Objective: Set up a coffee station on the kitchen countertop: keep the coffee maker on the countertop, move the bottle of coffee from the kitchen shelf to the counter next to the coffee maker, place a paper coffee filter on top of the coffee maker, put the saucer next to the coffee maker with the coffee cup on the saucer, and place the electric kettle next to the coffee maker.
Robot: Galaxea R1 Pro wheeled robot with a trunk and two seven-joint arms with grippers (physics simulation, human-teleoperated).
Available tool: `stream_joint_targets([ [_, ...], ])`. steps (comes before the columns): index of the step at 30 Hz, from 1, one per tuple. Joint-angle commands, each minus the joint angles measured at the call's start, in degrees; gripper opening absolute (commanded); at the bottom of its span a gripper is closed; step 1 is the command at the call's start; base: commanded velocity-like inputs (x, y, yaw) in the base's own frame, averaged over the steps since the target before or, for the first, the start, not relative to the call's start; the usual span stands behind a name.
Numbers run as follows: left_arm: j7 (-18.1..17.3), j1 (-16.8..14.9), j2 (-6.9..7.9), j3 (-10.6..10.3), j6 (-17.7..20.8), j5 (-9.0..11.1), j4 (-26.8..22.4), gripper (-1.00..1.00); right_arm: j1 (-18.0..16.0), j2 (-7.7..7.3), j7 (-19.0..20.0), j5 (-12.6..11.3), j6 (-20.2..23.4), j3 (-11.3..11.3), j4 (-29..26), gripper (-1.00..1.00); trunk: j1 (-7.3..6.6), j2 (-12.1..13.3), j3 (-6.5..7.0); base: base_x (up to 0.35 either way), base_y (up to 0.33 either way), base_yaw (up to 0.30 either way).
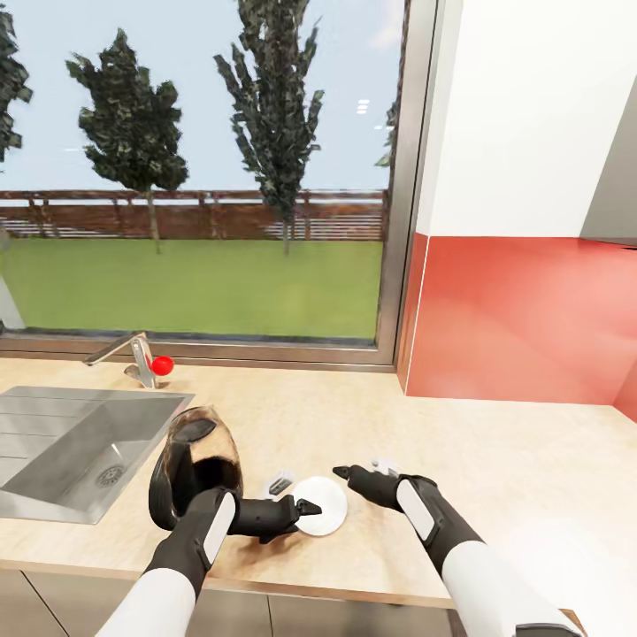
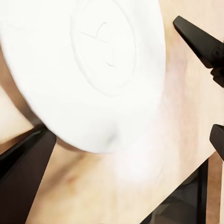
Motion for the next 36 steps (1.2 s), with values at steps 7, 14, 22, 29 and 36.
stream_joint_targets([
  [7,0.15,-0.01,-0.05,0.25,0.21,-0.51,0.08,1.00,0.01,1.84,0.02,0.08,-2.19,-0.10,0.72,1.00,0.03,-0.03,-0.04,0.000,0.000,0.000],
  [14,0.15,-0.01,-0.10,0.25,0.21,-0.50,0.09,1.00,0.00,2.52,0.06,0.11,-2.83,-0.01,2.58,1.00,0.03,-0.03,-0.04,0.000,0.000,0.000],
  [22,0.15,0.00,-0.14,0.25,0.21,-0.50,0.09,1.00,0.00,3.38,0.24,0.10,-5.39,-0.01,5.39,1.00,0.03,-0.03,-0.04,0.000,0.000,0.000],
  [29,0.15,0.05,-0.14,0.21,0.21,-0.50,0.09,1.00,0.00,3.38,0.23,0.13,-5.77,-0.01,6.54,1.00,0.03,-0.03,-0.04,0.000,0.000,0.000],
  [36,0.14,0.07,-0.14,0.17,0.21,-0.50,0.09,1.00,0.00,3.38,0.15,0.13,-6.61,-0.01,7.42,1.00,0.03,-0.03,-0.04,0.000,0.000,0.000],
])
